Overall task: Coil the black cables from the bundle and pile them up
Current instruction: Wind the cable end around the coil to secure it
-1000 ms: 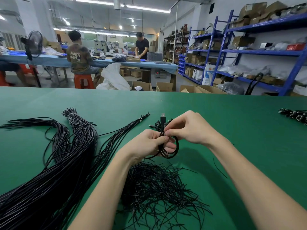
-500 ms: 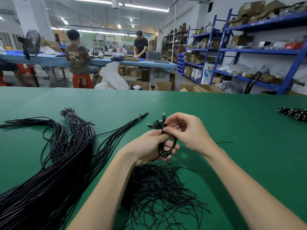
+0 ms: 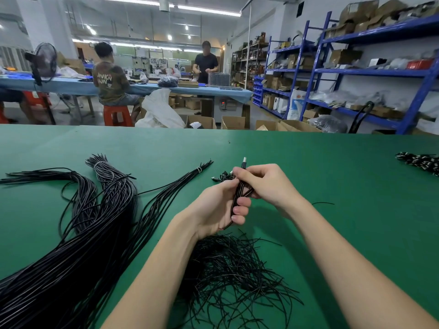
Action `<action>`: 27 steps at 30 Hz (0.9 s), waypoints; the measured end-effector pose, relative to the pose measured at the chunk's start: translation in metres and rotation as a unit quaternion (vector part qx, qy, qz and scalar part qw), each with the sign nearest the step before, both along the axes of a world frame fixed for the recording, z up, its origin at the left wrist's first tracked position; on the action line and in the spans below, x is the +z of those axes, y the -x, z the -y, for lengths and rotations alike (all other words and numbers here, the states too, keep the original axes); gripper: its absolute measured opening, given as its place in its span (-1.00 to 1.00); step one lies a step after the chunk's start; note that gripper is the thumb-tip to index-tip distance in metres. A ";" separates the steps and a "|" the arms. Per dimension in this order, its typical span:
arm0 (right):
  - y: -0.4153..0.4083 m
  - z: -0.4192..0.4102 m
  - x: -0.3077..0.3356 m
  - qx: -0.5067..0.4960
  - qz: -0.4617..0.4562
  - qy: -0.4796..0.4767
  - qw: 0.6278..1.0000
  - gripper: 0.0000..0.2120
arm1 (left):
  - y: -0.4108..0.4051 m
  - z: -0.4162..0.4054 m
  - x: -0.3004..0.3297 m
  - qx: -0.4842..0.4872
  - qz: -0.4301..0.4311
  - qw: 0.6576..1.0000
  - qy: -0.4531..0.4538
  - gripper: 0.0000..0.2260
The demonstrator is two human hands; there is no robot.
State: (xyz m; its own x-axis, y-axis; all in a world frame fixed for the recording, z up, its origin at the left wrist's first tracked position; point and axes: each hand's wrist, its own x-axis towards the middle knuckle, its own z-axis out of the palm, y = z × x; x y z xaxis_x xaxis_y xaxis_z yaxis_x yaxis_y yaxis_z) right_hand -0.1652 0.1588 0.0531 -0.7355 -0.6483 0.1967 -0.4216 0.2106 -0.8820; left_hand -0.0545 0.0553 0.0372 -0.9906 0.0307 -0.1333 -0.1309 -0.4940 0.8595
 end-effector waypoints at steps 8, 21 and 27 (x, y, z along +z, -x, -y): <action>0.009 -0.005 0.004 0.054 0.180 0.013 0.982 -0.86 | 0.004 0.004 -0.008 0.055 0.031 0.998 -0.023 -0.75; 0.015 -0.012 0.005 0.039 0.144 0.017 0.989 -0.79 | 0.007 0.000 -0.011 0.095 -0.017 0.987 0.131 -0.73; 0.011 -0.013 -0.001 0.036 0.139 0.023 0.989 -0.76 | 0.009 0.000 -0.013 0.101 -0.019 0.985 0.141 -0.70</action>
State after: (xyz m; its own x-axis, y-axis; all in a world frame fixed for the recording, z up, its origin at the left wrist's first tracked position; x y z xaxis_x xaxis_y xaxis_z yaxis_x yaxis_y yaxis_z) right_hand -0.1766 0.1720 0.0516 -0.7178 -0.6958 0.0231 -0.1729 0.1459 -0.9741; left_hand -0.0633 0.0549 0.0239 -0.9772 -0.1999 -0.0715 -0.0203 -0.2474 0.9687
